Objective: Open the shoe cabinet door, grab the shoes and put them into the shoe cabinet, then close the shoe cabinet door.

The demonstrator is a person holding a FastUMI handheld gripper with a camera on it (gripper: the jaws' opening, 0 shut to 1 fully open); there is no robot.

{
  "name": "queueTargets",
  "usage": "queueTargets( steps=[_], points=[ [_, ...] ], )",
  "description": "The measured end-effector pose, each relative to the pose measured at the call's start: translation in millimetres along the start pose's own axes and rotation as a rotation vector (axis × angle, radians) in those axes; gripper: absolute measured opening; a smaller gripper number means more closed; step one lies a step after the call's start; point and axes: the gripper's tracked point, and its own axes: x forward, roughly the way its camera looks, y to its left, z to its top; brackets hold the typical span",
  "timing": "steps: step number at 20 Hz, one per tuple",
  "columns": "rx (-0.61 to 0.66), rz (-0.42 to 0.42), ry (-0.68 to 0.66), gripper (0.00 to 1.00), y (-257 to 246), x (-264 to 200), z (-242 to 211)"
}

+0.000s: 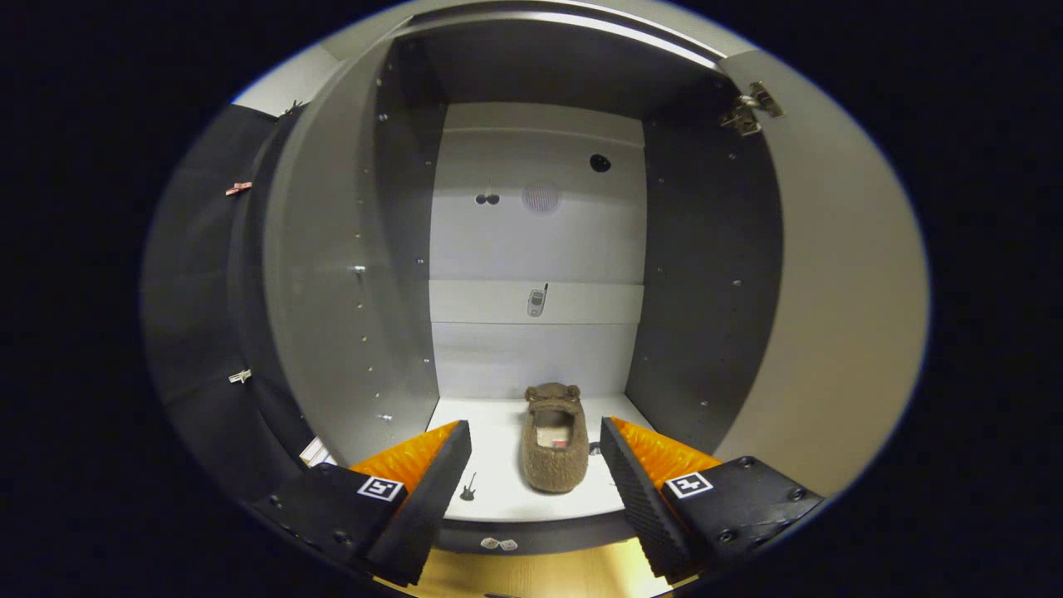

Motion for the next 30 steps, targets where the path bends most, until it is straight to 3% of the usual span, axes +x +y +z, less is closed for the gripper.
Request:
queueTargets(
  steps=[5, 13, 20, 30],
  points=[
    [0.049, 0.020, -0.145, 0.98, -12, -86, 33],
    [0.071, -0.019, -0.233, 0.98, -74, -221, 43],
    [0.061, -0.130, -0.277, 0.98, -171, -316, 36],
    [0.078, -0.206, -0.294, 0.97, -287, -360, 19]
  ],
)
